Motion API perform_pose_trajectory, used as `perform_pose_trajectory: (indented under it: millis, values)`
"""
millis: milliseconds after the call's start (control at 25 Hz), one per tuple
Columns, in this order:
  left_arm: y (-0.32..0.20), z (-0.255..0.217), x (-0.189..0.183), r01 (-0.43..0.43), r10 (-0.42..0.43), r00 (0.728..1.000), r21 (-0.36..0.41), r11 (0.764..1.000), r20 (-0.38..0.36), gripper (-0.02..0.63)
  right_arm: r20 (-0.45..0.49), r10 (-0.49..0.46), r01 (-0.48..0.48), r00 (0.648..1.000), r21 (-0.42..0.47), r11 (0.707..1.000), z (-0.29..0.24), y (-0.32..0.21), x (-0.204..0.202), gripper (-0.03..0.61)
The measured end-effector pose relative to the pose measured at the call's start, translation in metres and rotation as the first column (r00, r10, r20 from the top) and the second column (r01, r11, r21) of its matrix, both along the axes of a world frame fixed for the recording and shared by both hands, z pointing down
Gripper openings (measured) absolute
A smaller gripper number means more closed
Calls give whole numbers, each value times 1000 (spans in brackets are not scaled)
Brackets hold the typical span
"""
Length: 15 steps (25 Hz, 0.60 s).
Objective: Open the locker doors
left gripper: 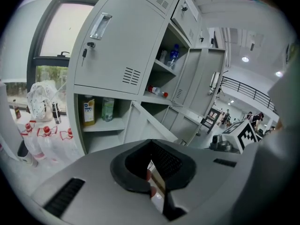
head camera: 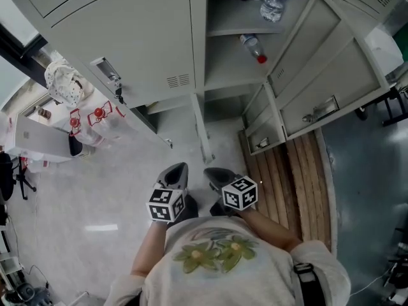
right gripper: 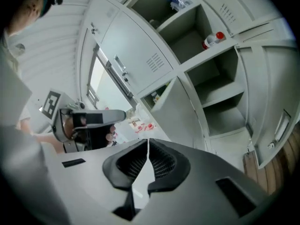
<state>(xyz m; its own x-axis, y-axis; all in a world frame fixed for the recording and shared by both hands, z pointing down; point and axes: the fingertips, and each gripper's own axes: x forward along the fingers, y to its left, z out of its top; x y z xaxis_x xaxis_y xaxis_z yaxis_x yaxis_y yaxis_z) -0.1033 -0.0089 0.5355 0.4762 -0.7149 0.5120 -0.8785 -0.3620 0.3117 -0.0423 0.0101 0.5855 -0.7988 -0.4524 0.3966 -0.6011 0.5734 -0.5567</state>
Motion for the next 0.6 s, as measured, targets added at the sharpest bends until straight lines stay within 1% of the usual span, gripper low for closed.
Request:
perform_pose_trajectory:
  millis: [120,200,400,600]
  values:
    - [-4,-7,-1,-10,10,1000,18,1000,15,29,62,8,-11,998,50,999,-35,-9,-6,35]
    - [-10,-15,-3,-14,13,1000,40,999,28,29,87,9,-16,996,85,996,-55,-16,-10,34]
    - [-19,-37,-10,16,-17,1000,91,996,12,29,164,19,-42,986,143,989,-105,-25,-19,31]
    - [-21,-50,-16,37,-37,999,121,992,4,29,193,2,-46,981,223,974,-140,-32,-28,31]
